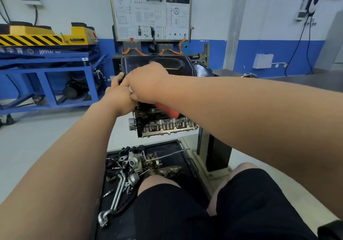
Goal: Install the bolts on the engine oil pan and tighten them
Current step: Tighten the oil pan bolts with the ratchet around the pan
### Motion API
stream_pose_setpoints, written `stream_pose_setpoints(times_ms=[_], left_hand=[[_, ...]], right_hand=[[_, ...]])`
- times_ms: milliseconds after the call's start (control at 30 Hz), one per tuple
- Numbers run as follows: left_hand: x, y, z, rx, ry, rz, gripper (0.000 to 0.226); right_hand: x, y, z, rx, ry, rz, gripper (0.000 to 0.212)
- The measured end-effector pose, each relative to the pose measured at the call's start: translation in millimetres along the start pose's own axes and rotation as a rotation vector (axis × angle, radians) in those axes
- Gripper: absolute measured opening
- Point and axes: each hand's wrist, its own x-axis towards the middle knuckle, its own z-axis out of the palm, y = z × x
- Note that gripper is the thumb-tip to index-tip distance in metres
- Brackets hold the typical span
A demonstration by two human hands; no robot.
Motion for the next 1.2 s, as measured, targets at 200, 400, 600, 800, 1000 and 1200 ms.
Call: stream_pose_setpoints(times_ms=[200,400,600,800,1000,1200], left_hand=[[-0.9,9.0,3.9,0.045,0.086,0.068,0.044],[1.5,6.7,4.3,0.076,0.074,0.06,0.047],[-0.3,-0.7,9.6,-0.135,0.091,0.05,0.065],[2.0,7.8,5.0,0.076,0.058,0.065,0.048],[-2.2,3.4,4.1,0.032,0.057,0.072,0.042],[-1.7,3.9,8.5,0.011,0.085,0.081,0.048]], right_hand=[[2.4,8.8,-1.6,-0.138,0.05,-0.089,0.02],[2.5,8.7,1.5,-0.284,0.113,-0.209,0.023],[-0.4,5.6,-4.5,0.126,-0.088,0.106,0.033],[8.9,8.8,-7.5,-0.323,0.096,-0.164,0.024],[1.5,4.0,0.5,-0.045,0.003,0.021,0.019],[1.9,5.5,4.2,-0.002,-0.001,0.05,0.022]])
